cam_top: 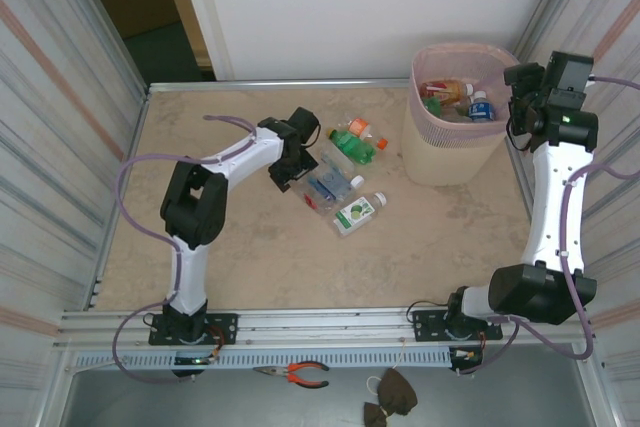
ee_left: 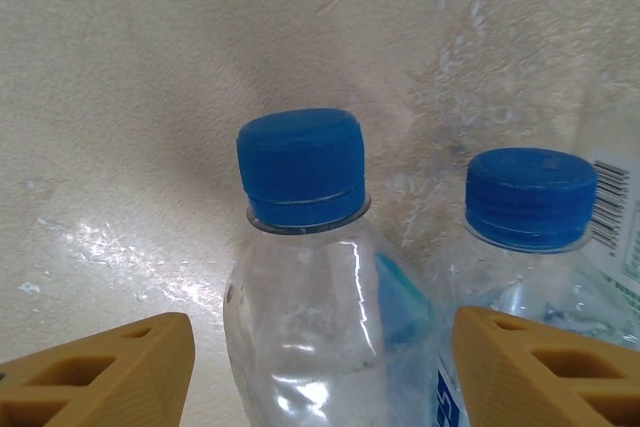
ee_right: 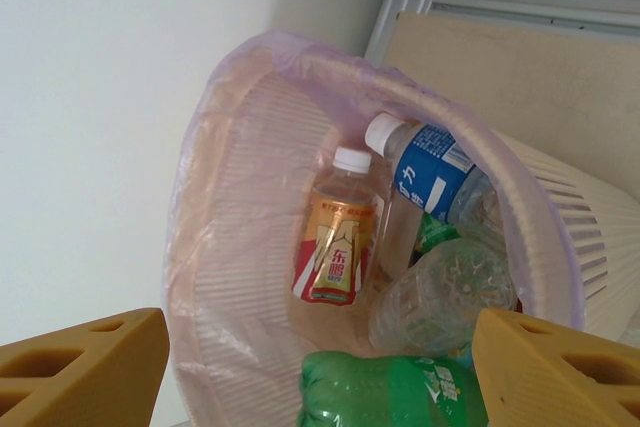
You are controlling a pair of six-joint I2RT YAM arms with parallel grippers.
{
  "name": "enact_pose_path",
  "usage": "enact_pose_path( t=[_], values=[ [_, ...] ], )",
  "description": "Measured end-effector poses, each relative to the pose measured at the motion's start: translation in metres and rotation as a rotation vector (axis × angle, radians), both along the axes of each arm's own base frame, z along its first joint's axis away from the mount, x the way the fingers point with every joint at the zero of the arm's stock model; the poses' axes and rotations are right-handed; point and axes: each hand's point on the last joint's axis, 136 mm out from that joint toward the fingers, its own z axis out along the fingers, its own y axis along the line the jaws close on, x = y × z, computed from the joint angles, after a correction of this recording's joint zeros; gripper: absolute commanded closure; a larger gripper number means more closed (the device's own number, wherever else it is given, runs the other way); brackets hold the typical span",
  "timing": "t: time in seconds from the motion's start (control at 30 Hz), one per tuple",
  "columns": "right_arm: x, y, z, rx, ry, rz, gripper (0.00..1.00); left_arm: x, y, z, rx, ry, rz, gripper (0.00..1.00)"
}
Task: Put the plastic bottles in the bin
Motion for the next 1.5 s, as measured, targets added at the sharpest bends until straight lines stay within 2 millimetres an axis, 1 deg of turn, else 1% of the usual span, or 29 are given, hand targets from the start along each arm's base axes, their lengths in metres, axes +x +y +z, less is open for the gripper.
enact_pose_path(
  t=[0.23, 0.4, 0.6, 0.73, 0.9, 1.0, 1.17, 1.27, 1.33, 1.4, 1.5],
  values=[
    [0.0, 0.0, -0.009, 0.009, 0.018, 0.004, 0.22, -0.004, -0.006, -0.007, -0.033, 0.036, 0.003, 0.3],
    [0.0, 0.002, -0.011, 0.014, 0.019, 0.011, 0.23, -0.004, -0.009, -0.009, -0.055, 0.039, 0.009, 0.31],
    [0.0, 0.002, -0.01, 0.015, 0.016, 0.012, 0.24, -0.012, -0.007, -0.019, -0.05, 0.069, 0.007, 0.31],
    [-0.001, 0.003, -0.009, 0.016, 0.014, 0.015, 0.24, -0.017, -0.004, -0.027, -0.045, 0.084, 0.01, 0.33],
    [-0.003, 0.003, -0.006, 0.013, 0.005, 0.015, 0.25, -0.02, -0.004, -0.031, -0.047, 0.092, 0.009, 0.39],
    [-0.004, 0.004, -0.004, 0.012, 0.0, 0.015, 0.25, -0.02, -0.004, -0.031, -0.049, 0.089, 0.009, 0.42],
    [-0.006, 0.005, 0.0, 0.011, -0.01, 0.018, 0.26, -0.024, 0.0, -0.03, -0.046, 0.08, 0.01, 0.43],
    [-0.008, 0.006, 0.002, 0.007, -0.022, 0.024, 0.26, -0.027, 0.005, -0.026, -0.035, 0.07, 0.012, 0.44],
    [-0.009, 0.01, 0.003, -0.006, -0.044, 0.055, 0.27, -0.027, 0.009, -0.017, -0.032, 0.042, 0.009, 0.44],
    [-0.01, 0.017, 0.002, -0.022, -0.074, 0.098, 0.27, -0.025, 0.011, -0.001, -0.04, -0.007, -0.002, 0.44],
    [-0.01, 0.031, 0.006, -0.057, -0.148, 0.198, 0.27, -0.021, 0.014, 0.031, -0.065, -0.115, -0.029, 0.46]
  ],
)
